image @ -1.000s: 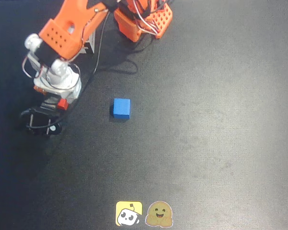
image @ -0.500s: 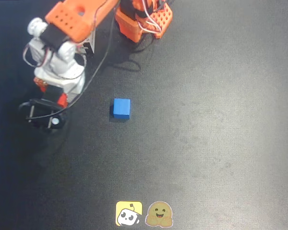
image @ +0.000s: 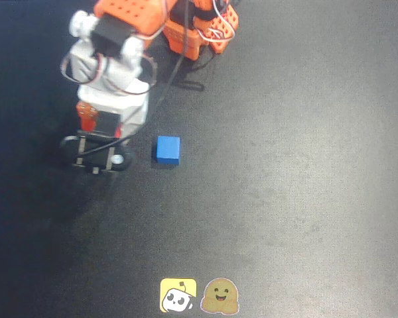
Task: Put the red cube on top of the blue cube.
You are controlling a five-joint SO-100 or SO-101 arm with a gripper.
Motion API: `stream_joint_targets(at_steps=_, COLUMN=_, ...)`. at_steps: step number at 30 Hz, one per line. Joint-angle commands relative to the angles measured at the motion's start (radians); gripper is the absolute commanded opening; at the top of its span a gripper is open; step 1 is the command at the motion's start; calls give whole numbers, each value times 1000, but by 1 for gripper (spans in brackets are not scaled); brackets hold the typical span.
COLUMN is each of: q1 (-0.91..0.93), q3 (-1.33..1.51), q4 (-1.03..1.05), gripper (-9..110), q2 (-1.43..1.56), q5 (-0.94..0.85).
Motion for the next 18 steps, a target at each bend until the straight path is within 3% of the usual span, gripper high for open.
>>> stream_joint_targets(at_steps=1, q1=-49, q3=-11, q4=2, gripper=11, q2=64, q5=28)
stream_joint_targets(at_steps=18, q1=-204, q3=244, q4=-129, gripper=11, q2=196, q5=115)
